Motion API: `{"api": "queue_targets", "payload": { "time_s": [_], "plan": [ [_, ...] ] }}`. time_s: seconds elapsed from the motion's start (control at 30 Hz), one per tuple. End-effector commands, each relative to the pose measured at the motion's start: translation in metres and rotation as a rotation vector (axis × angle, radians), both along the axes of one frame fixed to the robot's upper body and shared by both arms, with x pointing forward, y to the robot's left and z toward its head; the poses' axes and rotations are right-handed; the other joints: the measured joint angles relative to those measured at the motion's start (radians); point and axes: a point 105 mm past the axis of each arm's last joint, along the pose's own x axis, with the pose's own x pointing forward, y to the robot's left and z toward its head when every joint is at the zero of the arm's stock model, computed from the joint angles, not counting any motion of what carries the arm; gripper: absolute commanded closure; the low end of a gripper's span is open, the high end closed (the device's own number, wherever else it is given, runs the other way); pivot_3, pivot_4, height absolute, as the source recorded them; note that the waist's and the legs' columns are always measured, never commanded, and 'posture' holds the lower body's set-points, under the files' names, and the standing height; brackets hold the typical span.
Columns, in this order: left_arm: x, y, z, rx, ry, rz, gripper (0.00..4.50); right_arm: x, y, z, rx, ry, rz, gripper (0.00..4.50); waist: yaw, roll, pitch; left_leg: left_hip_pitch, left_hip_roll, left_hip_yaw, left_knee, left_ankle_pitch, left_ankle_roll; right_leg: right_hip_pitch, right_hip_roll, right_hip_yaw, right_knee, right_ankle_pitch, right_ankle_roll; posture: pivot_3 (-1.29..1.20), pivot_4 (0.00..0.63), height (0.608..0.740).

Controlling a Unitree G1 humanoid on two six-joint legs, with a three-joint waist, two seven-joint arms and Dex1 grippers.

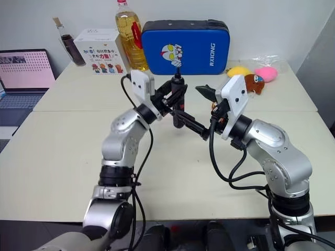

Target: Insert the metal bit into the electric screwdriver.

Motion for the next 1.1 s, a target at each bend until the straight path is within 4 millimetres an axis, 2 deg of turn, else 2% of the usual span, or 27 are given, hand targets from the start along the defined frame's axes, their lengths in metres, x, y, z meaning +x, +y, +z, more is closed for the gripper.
{"api": "queue_targets", "payload": {
  "time_s": [0.03,0.1,0.3,0.47,0.57,0.63,0.73,0.83,1.0,1.1],
  "plan": [
    [-0.016,-0.002,-0.016,0.011,-0.023,-0.008,2.84,0.001,-0.015,-0.005,-0.002,-0.001,-0.081,0.0,0.001,0.0,0.0,0.0,0.0,0.0,0.0,0.0,0.0,0.0,0.0,0.0,0.0,0.0,0.0,0.0,0.15,0.74],
    [-0.021,0.002,-0.036,0.037,0.012,-0.011,2.84,0.009,-0.03,-0.019,-0.025,0.017,-0.159,0.0,0.002,-0.001,0.0,0.0,0.0,0.0,0.0,0.0,0.0,0.0,0.0,0.0,0.0,0.0,0.0,0.0,0.15,0.74],
    [-0.034,0.007,-0.049,0.078,0.031,-0.009,2.84,0.015,-0.054,-0.036,-0.108,0.028,-0.217,0.0,0.001,0.0,-0.001,0.002,0.0,0.0,0.0,0.0,0.0,0.003,0.001,0.0,-0.001,0.0,0.001,0.0,0.15,0.74],
    [-0.034,0.012,-0.05,0.08,0.044,0.025,2.84,0.035,-0.093,-0.052,-0.367,0.113,-0.256,0.0,0.003,0.001,-0.002,0.003,0.0,0.0,0.0,0.0,0.001,0.003,0.002,0.0,-0.002,0.0,0.0,0.0,0.15,0.74],
    [-0.03,0.009,-0.045,0.07,0.038,0.033,2.84,0.057,-0.133,-0.064,-0.58,0.21,-0.26,0.0,0.002,0.002,-0.003,0.005,-0.001,0.003,0.001,-0.001,0.001,0.004,0.002,0.0,-0.001,0.001,0.001,0.0,0.15,0.74],
    [-0.028,0.007,-0.045,0.07,0.037,0.032,2.84,0.068,-0.147,-0.068,-0.663,0.256,-0.236,0.0,0.001,0.002,-0.003,0.005,-0.001,0.003,0.0,-0.001,0.001,0.005,0.002,0.0,-0.002,0.001,0.001,0.0,0.15,0.74],
    [-0.028,0.007,-0.046,0.069,0.04,0.037,2.84,0.073,-0.16,-0.088,-0.82,0.396,-0.125,0.0,-0.005,0.002,-0.003,0.006,0.001,0.004,0.0,-0.002,0.004,0.005,0.003,0.001,-0.003,0.001,0.001,0.0,0.15,0.74],
    [-0.028,0.007,-0.047,0.072,0.041,0.04,2.84,0.077,-0.164,-0.095,-0.87,0.447,-0.071,0.0,-0.002,0.002,-0.003,0.006,0.002,0.004,0.0,-0.002,0.004,0.004,0.004,0.001,-0.003,0.001,0.001,0.0,0.15,0.74],
    [-0.033,0.005,-0.05,0.068,0.049,0.047,2.84,0.087,-0.173,-0.121,-0.946,0.643,-0.074,0.0,-0.001,0.003,-0.003,0.006,0.001,0.006,0.0,-0.002,0.004,0.004,0.002,0.002,-0.002,0.001,0.001,0.0,0.15,0.74],
    [-0.036,0.004,-0.052,0.059,0.055,0.056,2.84,0.091,-0.176,-0.13,-0.994,0.662,-0.091,0.0,0.002,0.003,-0.003,0.006,0.001,0.005,0.0,-0.002,0.003,0.004,0.002,0.002,-0.003,0.001,0.001,0.0,0.15,0.74]
  ]
}}
